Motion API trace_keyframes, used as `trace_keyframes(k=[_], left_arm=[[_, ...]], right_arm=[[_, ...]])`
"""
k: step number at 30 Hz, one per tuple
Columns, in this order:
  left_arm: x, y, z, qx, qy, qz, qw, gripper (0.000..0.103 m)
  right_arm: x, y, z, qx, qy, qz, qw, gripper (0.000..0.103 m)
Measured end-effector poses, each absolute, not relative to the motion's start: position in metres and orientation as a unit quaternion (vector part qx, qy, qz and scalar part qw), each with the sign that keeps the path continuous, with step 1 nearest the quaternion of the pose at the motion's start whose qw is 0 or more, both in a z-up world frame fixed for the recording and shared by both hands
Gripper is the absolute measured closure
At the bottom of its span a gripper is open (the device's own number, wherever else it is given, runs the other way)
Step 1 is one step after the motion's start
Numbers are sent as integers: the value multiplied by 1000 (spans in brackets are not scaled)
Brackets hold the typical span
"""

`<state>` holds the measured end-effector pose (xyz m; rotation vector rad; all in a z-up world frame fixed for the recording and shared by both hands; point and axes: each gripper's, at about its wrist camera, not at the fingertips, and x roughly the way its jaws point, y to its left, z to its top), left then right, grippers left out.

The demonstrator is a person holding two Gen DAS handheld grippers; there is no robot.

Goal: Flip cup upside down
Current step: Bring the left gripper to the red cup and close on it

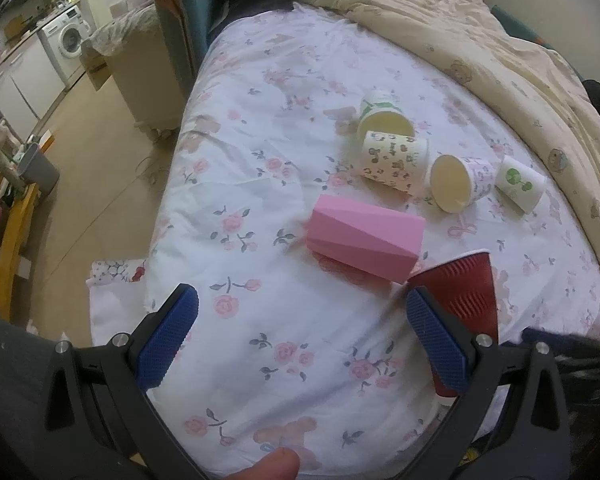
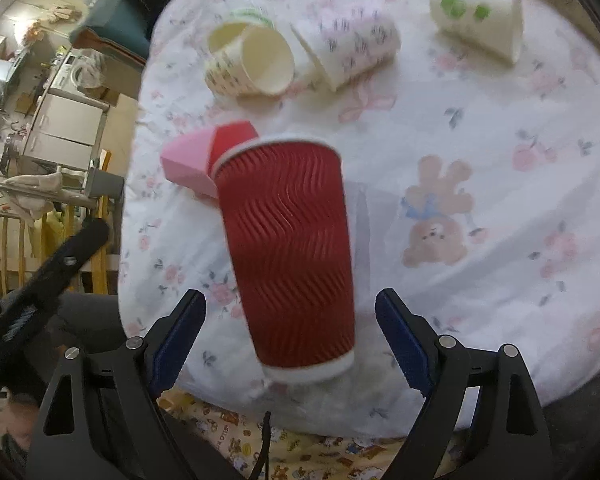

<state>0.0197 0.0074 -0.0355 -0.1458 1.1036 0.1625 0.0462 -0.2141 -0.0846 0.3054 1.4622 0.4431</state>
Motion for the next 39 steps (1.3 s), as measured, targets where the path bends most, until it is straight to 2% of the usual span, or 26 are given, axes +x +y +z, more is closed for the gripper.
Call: trace_keyframes(k=[6,10,17,27,36,39], left_arm=[[20,0,-30,-73,523,67,846,0],[22,-10,-27,-70,531,60,843,0],[23,-38,-29,-75,539,64,837,0],[19,-101,-69,-92,608,42,788,0],[28,-145,-102,-58,648,34,759,1],[30,-148,-110,-60,655,32,753,11]], right_arm=[[37,-238,-29,115,566,199,792,14],[38,-258,-17,117,531,175,821,14],[40,-286,-22,132,515,109,840,14],[38,-320,-22,178,503,67,843,14],[35,-328,-19,188,496,59,846,14],[35,-332,-19,195,496,59,844,14]])
